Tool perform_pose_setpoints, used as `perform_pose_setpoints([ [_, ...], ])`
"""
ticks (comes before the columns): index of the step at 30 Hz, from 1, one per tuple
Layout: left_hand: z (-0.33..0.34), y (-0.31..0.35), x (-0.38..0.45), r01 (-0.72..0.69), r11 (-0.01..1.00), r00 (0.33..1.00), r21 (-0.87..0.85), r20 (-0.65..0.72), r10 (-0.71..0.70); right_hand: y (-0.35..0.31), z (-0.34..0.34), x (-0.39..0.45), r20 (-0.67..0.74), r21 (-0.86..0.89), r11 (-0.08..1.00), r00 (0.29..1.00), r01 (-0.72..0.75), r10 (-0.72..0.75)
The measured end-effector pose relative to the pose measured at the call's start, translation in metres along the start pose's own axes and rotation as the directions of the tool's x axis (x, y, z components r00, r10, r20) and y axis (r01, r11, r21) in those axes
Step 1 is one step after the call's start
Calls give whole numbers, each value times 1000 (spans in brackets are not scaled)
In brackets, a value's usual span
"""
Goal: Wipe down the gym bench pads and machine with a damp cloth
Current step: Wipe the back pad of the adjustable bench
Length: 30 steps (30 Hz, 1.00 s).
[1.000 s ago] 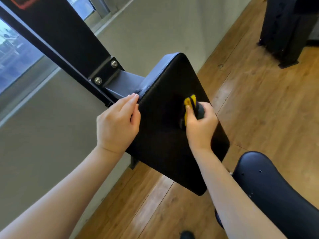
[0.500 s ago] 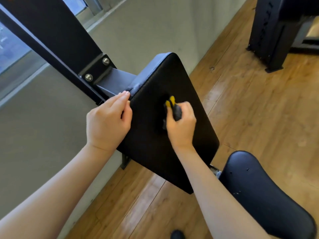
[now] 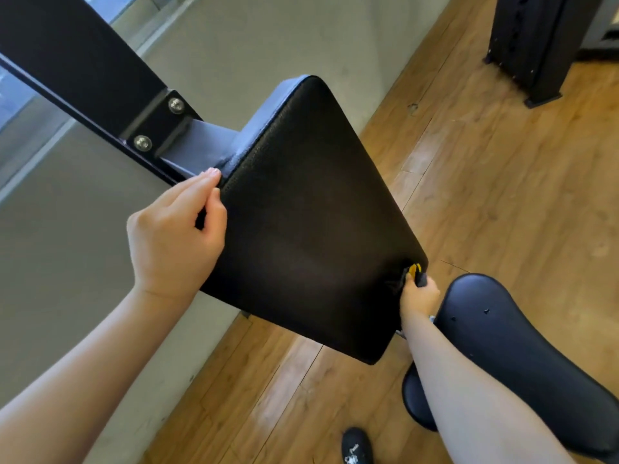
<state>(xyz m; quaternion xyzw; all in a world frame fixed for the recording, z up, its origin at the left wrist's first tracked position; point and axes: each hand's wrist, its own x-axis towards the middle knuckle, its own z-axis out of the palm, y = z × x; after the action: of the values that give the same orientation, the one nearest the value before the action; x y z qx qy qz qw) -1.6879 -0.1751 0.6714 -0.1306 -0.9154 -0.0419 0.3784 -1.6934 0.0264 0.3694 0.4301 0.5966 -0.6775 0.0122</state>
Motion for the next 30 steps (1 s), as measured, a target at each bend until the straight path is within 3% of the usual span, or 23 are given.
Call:
perform_pose_setpoints([
  [5, 0, -2, 0, -26, 999, 1000, 24, 2, 26, 26, -10, 4, -39, -126, 978, 986, -163, 159],
  [9, 1, -2, 0, -41, 999, 999, 29, -19, 41, 9, -14, -5, -75, -116, 971, 977, -209, 201],
  [11, 1, -1, 0, -46, 998, 999, 38, -17, 46, -17, -11, -21, -102, -21, 992, 987, -128, 125],
  [14, 1, 1, 1, -41, 998, 999, 42, -12, 41, -93, 0, -70, 12, 194, 975, 993, 112, -116],
  [16, 1, 3, 2, -39, 999, 999, 32, -12, 39, -151, 7, -113, 127, 349, 868, 900, 354, -418],
  [18, -1, 3, 2, -40, 999, 999, 28, -9, 40, -197, 18, -148, 232, 411, 723, 703, 555, -672],
  [22, -1, 4, 3, -33, 999, 999, 23, -11, 33, -236, 53, -181, 256, 281, 497, 435, 821, -864],
  [24, 0, 4, 2, -24, 1000, 1000, 12, -15, 24, -227, 63, -178, 268, 206, 430, 372, 879, -889],
  [27, 0, 4, 1, -9, 1000, 1000, -11, -17, 9, -210, 63, -165, 208, 203, 424, 384, 883, -900],
  [30, -1, 3, 1, -1, 1000, 1000, -25, -8, 1, -185, 55, -135, 156, 174, 526, 504, 833, -850],
])
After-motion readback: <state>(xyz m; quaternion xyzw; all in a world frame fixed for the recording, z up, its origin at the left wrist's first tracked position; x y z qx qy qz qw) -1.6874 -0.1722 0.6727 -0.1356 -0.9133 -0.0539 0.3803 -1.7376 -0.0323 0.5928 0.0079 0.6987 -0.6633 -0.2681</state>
